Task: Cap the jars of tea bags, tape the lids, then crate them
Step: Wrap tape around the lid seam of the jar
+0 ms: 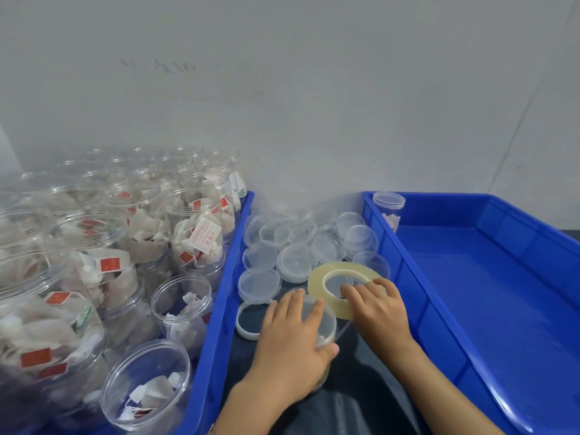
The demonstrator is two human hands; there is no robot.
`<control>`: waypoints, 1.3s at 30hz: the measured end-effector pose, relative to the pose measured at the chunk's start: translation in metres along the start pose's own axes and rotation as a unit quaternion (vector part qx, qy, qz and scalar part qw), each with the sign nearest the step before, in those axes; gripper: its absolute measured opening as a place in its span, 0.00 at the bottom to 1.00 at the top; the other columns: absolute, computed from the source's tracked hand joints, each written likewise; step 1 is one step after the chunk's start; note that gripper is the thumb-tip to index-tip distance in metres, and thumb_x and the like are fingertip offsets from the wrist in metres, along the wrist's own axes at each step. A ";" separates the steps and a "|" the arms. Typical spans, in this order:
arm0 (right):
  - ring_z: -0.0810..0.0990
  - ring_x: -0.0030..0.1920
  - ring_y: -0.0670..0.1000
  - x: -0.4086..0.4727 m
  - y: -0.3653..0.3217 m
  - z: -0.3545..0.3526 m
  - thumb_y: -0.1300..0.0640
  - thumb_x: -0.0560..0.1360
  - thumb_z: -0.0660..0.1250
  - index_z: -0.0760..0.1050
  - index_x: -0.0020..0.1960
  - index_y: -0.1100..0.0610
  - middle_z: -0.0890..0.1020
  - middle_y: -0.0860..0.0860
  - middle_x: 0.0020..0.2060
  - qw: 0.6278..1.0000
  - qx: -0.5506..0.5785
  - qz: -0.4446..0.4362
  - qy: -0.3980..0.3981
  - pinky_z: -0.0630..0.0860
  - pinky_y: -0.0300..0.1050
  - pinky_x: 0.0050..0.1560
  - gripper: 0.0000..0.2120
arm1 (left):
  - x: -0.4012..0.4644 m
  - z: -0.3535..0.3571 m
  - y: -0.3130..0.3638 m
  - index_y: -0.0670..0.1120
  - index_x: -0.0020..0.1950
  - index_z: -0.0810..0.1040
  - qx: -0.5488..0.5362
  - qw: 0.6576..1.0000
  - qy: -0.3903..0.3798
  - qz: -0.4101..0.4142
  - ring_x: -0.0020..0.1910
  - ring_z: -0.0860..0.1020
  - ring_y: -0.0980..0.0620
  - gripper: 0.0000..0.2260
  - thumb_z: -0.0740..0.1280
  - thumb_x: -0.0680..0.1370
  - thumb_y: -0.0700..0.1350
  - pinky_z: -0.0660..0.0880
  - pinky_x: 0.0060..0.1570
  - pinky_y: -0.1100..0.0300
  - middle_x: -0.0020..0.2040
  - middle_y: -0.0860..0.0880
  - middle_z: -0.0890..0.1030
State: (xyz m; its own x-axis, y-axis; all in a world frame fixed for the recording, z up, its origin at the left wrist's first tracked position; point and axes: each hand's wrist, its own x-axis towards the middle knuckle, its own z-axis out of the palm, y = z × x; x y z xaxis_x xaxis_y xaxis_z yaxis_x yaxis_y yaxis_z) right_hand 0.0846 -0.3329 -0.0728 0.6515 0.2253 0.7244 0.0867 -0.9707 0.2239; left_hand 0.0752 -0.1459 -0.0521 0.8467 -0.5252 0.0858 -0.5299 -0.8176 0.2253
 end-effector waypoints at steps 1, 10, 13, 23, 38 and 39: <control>0.75 0.27 0.53 0.003 -0.005 0.001 0.66 0.60 0.77 0.80 0.40 0.57 0.76 0.49 0.26 1.000 0.004 0.010 -0.003 0.77 0.47 0.39 0.11 | 0.000 -0.001 0.000 0.55 0.78 0.47 0.002 1.000 -0.012 0.003 0.76 0.38 0.51 0.31 0.55 0.79 0.62 0.35 0.72 0.50 0.79 0.49 0.42; 0.77 0.27 0.49 0.005 -0.044 0.008 0.63 0.57 0.79 0.82 0.46 0.56 0.77 0.46 0.25 0.991 0.058 0.116 -0.035 0.76 0.45 0.35 0.18 | -0.001 -0.001 0.006 0.62 0.75 0.43 -0.051 0.993 -0.092 -0.058 0.69 0.22 0.43 0.29 0.56 0.80 0.56 0.37 0.67 0.30 0.74 0.51 0.27; 0.76 0.23 0.48 0.004 -0.051 0.004 0.62 0.54 0.79 0.77 0.49 0.58 0.74 0.46 0.22 0.982 0.103 0.136 -0.078 0.74 0.42 0.31 0.24 | 0.000 0.001 0.014 0.58 0.74 0.48 -0.038 0.993 -0.061 -0.089 0.72 0.29 0.38 0.27 0.56 0.78 0.60 0.42 0.66 0.29 0.76 0.42 0.33; 0.77 0.36 0.50 0.001 -0.024 -0.014 0.52 0.70 0.63 0.46 0.75 0.48 0.80 0.47 0.37 0.924 0.234 0.126 -0.276 0.66 0.42 0.32 0.39 | 0.008 0.002 0.014 0.53 0.76 0.44 0.015 0.995 0.027 -0.093 0.66 0.58 0.40 0.35 0.56 0.76 0.64 0.66 0.60 0.45 0.71 0.46 0.56; 0.69 0.49 0.42 -0.021 -0.004 -0.050 0.29 0.71 0.45 0.46 0.72 0.34 0.70 0.41 0.49 0.921 0.275 0.042 -0.272 0.65 0.38 0.47 0.31 | 0.012 -0.005 0.011 0.55 0.69 0.58 0.012 0.997 -0.003 -0.074 0.63 0.61 0.43 0.31 0.57 0.71 0.67 0.65 0.57 0.47 0.66 0.46 0.62; 0.69 0.48 0.41 -0.023 -0.003 -0.050 0.28 0.71 0.43 0.45 0.72 0.34 0.69 0.41 0.48 0.923 0.269 0.041 -0.271 0.65 0.37 0.46 0.31 | 0.012 -0.004 0.009 0.55 0.70 0.57 0.012 0.997 -0.004 -0.075 0.64 0.60 0.43 0.32 0.56 0.70 0.69 0.66 0.57 0.47 0.66 0.46 0.62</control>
State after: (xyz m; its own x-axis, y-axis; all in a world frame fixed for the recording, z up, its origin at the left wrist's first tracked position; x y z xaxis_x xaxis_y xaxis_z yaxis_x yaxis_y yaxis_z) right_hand 0.0314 -0.3314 -0.0575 0.9415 0.2152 0.2595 0.2864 -0.9166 -0.2791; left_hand 0.0812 -0.1589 -0.0450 0.9161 -0.3985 0.0443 -0.3985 -0.8923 0.2120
